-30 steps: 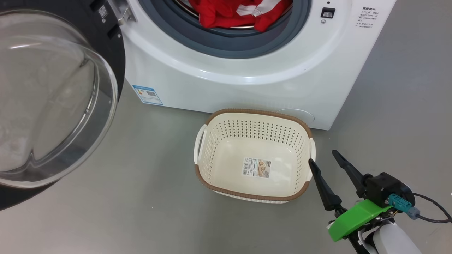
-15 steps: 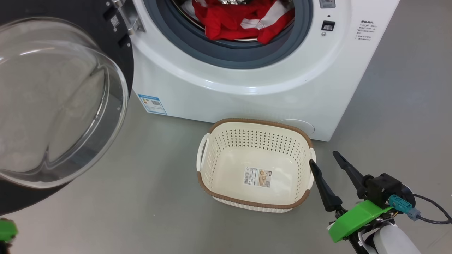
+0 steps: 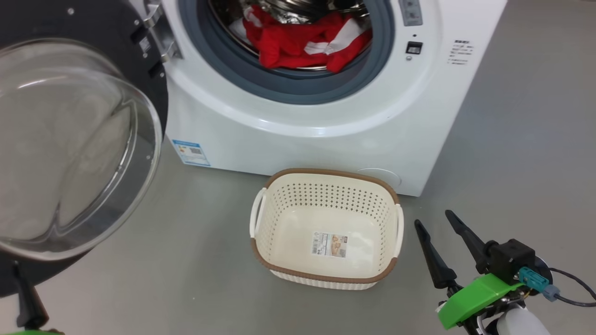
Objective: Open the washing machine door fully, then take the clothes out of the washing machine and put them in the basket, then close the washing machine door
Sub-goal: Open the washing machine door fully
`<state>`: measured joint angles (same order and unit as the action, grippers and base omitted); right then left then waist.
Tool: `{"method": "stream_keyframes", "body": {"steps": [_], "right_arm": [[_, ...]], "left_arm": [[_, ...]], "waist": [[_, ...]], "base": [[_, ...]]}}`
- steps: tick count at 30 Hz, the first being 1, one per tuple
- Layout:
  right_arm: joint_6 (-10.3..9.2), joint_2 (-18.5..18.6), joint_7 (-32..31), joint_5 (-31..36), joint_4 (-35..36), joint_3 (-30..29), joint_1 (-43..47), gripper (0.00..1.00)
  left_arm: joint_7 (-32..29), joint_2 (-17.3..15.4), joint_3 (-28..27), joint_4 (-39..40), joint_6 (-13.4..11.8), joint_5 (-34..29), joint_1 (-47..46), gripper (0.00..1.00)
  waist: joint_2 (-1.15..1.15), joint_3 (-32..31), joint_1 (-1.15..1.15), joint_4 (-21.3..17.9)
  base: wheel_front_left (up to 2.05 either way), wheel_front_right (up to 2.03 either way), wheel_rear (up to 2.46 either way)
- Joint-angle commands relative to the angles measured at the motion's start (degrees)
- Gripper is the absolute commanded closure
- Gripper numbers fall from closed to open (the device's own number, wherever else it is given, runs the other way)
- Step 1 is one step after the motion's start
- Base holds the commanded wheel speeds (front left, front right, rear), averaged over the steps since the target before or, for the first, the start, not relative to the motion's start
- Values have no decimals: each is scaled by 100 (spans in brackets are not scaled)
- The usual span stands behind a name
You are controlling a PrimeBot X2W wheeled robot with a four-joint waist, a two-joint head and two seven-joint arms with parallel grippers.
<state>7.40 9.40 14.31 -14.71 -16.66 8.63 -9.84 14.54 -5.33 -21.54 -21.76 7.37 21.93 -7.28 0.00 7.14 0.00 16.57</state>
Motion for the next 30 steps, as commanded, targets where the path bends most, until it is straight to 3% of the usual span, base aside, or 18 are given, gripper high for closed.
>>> {"method": "stream_keyframes", "body": {"steps": [1,20,30], "right_arm": [[9,-29,69,-5,104,56,61,0],[9,-119,69,108,312,-588,407,0],[9,-161,69,125,412,-774,492,0]], "left_arm": [[46,-149,-44,266,12,-47,74,0],[46,-325,1856,1358,12,264,712,0],[46,-412,2164,1591,12,279,820,0]], "waist": [[0,-62,0,-129],[0,-108,0,-980],[0,-114,0,-1460]], "base": [[0,0,0],[0,0,0],[0,0,0]]}}
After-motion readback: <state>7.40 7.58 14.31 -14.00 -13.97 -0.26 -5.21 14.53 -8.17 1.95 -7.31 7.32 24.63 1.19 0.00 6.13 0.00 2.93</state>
